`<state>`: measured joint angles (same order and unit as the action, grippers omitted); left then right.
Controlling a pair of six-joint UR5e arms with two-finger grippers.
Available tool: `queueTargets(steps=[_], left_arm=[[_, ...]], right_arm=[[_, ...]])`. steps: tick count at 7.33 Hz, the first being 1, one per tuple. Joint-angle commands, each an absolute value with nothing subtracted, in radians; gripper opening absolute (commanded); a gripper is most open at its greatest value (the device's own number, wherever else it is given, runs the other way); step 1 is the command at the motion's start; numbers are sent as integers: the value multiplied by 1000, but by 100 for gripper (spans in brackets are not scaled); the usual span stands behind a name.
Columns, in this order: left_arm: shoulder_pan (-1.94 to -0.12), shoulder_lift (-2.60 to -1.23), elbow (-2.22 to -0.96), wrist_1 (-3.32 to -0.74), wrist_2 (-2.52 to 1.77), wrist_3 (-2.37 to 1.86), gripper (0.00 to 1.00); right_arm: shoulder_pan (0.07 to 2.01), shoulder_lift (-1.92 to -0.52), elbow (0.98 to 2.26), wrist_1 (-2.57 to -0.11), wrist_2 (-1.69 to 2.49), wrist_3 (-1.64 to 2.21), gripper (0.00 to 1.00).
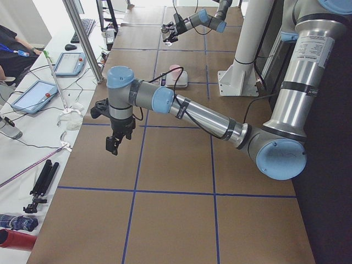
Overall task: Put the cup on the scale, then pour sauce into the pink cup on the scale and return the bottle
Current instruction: 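Lift the sauce bottle and carry it toward the pink cup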
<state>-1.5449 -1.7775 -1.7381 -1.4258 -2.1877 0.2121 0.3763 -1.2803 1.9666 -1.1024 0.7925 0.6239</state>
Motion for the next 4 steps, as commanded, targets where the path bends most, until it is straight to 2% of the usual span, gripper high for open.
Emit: queueTargets(steps=[1, 2, 4], left_arm=[[-1607, -1686, -1674, -1518, -2247, 279, 100], [-1618, -1674, -1611, -1595, -2305, 269, 100], [-1629, -1637, -1592, -1696, -2313, 282, 100]], right_arm=[[364, -1261, 1942, -1132, 763, 571, 0], [344, -1250, 1924, -1182, 685, 531, 0], [330, -1241, 1901, -1198, 605, 421, 0]])
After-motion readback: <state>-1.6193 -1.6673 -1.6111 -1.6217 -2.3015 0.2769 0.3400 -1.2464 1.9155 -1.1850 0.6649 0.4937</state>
